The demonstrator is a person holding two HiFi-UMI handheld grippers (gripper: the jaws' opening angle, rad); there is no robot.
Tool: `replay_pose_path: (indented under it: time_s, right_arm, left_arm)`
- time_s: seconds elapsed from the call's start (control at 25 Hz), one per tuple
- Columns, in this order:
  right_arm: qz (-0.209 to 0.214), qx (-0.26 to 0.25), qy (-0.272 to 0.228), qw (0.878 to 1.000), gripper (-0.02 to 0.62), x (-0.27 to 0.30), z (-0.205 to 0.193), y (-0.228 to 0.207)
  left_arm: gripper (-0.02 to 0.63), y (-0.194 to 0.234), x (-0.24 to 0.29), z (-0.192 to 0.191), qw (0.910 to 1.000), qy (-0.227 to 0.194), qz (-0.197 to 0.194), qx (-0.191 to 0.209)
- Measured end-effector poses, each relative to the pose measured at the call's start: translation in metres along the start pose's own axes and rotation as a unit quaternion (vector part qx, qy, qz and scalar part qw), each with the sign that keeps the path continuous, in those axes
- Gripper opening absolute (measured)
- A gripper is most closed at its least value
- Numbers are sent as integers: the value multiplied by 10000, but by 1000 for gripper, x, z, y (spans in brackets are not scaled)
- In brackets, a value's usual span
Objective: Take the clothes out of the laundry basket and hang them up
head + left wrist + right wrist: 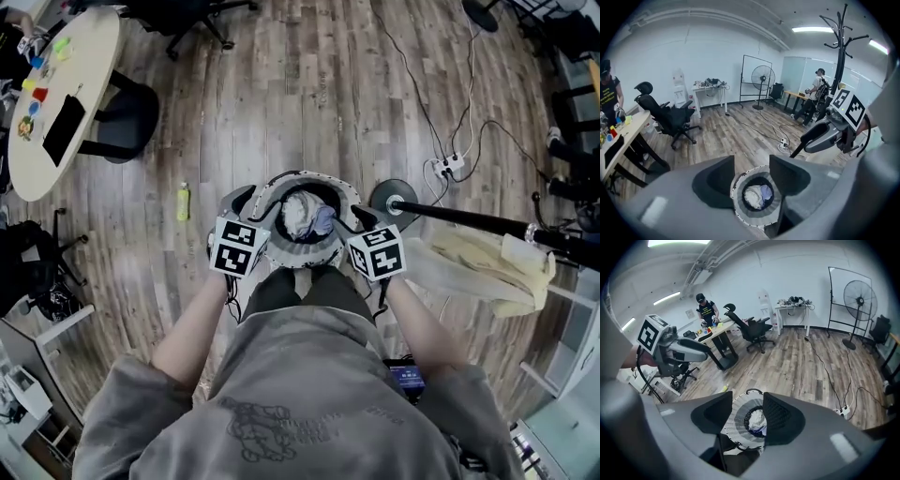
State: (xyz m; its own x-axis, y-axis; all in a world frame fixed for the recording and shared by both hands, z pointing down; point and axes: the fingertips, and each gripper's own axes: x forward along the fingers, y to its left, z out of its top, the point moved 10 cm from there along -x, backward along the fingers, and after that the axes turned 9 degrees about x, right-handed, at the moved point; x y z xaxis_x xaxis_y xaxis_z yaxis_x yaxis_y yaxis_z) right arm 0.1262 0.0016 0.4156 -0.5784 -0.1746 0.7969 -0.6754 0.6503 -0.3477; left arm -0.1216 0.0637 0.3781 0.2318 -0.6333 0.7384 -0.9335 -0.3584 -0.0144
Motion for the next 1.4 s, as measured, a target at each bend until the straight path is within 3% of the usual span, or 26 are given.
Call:
replay_pose_path:
  time_s: [0.36,0.56,0.8,1.16,1.4]
  right_arm:
    - [-298,275,674,9969,232,89,-39,-20]
    - [-417,415,1308,9897,232,139,-79,-34]
    - [-458,542,1521,9858,230,209,-115,-55]
    - [-372,739,1687,9822,230,304,-158,-104]
    - [-256,809,1921,9777,233,369,-196,-132]
  left_arm:
    - [235,-7,62,-65,9968,649,-442,-125]
    - [233,-17,103,-115,9921,1019,-686,-256]
    - [233,-19,177,-173,9849,1266,-873,-790]
    - [229,-40,270,-255,9783,1634,-1229,-333]
    - [230,-42,327,-308,9768,1615,-962,-1024]
